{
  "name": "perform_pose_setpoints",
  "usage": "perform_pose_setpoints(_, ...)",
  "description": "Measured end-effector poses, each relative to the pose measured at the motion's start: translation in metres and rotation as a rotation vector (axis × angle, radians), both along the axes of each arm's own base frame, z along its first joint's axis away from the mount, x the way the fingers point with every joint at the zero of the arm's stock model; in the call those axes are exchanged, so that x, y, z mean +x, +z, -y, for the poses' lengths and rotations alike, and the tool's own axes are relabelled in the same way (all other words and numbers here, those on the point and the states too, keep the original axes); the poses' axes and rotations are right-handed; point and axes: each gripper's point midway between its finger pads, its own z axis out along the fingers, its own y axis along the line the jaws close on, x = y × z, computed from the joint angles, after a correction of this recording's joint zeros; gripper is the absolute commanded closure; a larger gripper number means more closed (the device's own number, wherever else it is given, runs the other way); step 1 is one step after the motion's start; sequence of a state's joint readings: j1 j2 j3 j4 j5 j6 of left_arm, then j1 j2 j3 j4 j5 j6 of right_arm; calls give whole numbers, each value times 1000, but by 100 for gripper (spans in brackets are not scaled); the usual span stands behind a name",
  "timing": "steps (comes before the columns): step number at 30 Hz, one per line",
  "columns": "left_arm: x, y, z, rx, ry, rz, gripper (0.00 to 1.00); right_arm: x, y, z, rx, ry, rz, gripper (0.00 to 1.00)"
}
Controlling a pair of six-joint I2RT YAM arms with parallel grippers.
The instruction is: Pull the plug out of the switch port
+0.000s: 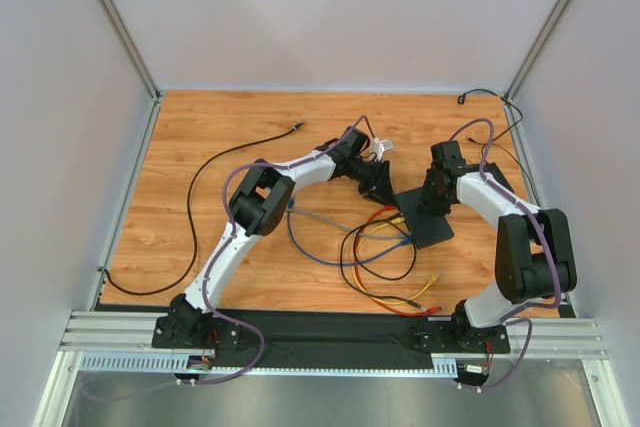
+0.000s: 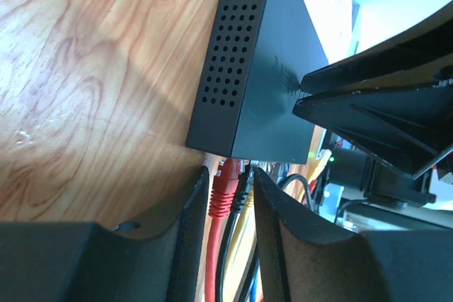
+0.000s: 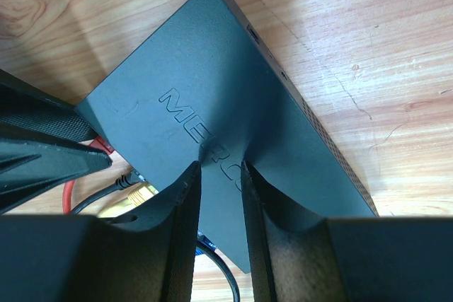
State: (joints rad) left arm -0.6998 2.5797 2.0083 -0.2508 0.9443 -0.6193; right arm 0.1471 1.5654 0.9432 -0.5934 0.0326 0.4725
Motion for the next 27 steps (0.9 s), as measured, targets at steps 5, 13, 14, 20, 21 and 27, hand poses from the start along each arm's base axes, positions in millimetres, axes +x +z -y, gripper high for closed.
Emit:
perform_pose_setpoints(5,0,-1,0,13,20,-29,61,0,0,0,0,0,0,69)
perform_pose_setpoints(13,1,-3,1,37,57,-86,64,0,0,1,-3,-2,0,69)
perform_pose_setpoints(14,1,-3,1,41,63,-92,66,0,0,1,-3,-2,0,69)
perform_pose_setpoints(20,2,-6,0,63,84,-110,75,0,0,1,-3,-2,0,69)
perform_pose_setpoints(21,2,-6,0,65,86,-114,77,0,0,1,-3,-2,0,69)
perform_pose_setpoints(27,1,-6,0,68,89,-122,95,0,0,1,-12,-2,1,69)
